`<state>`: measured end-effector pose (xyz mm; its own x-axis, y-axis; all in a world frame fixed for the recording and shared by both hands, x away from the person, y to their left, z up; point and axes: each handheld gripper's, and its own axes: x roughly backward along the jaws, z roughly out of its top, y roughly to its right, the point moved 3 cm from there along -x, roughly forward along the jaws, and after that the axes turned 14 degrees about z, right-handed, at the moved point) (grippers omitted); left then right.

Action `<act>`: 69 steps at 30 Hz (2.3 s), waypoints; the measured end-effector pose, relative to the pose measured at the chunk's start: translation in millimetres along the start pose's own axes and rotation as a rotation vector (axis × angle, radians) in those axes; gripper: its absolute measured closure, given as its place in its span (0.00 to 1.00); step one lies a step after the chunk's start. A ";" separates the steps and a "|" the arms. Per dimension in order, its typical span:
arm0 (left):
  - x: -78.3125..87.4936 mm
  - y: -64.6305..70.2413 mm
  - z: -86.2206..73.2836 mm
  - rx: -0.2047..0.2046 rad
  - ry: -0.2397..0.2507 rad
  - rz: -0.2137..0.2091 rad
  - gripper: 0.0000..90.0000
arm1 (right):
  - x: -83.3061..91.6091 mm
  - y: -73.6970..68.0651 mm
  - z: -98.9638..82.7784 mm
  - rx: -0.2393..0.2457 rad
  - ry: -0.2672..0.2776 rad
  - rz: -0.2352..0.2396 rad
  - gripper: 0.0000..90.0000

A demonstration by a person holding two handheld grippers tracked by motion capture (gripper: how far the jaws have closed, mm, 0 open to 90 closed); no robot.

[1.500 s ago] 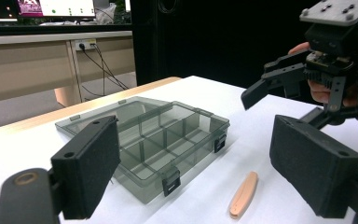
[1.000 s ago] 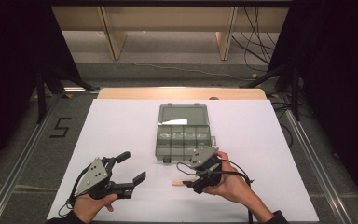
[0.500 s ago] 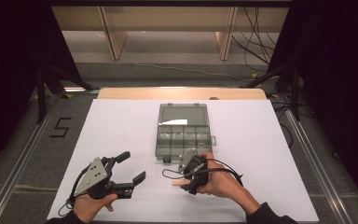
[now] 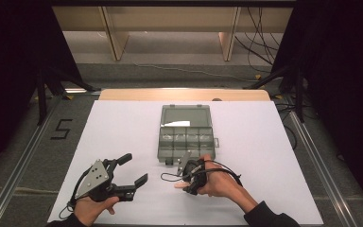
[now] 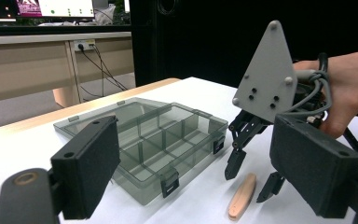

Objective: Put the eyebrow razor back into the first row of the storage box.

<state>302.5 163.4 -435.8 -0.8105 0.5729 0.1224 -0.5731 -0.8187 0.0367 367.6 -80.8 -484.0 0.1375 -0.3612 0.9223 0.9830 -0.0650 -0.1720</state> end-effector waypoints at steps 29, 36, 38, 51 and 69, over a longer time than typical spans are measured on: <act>0.3 -0.1 0.3 -0.002 0.001 -0.003 0.18 | -7.8 3.9 7.7 -0.045 -0.049 0.042 0.83; 0.2 -0.1 0.4 0.000 0.002 -0.003 0.18 | 12.5 6.1 10.3 -0.034 0.010 -0.003 0.83; 0.2 -0.2 0.3 -0.002 0.001 -0.002 0.18 | 17.2 7.1 10.9 -0.029 0.020 -0.012 0.83; -0.1 -0.1 0.2 -0.001 0.002 -0.002 0.18 | 56.2 24.9 17.8 -0.024 0.121 -0.130 0.83; 0.0 0.0 0.4 -0.002 0.002 -0.002 0.18 | 79.9 55.0 21.5 -0.020 0.211 -0.206 0.83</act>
<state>302.6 163.4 -435.3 -0.8098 0.5742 0.1200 -0.5747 -0.8177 0.0344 435.3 -93.2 -412.3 -0.0954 -0.5237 0.8465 0.9846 -0.1746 0.0029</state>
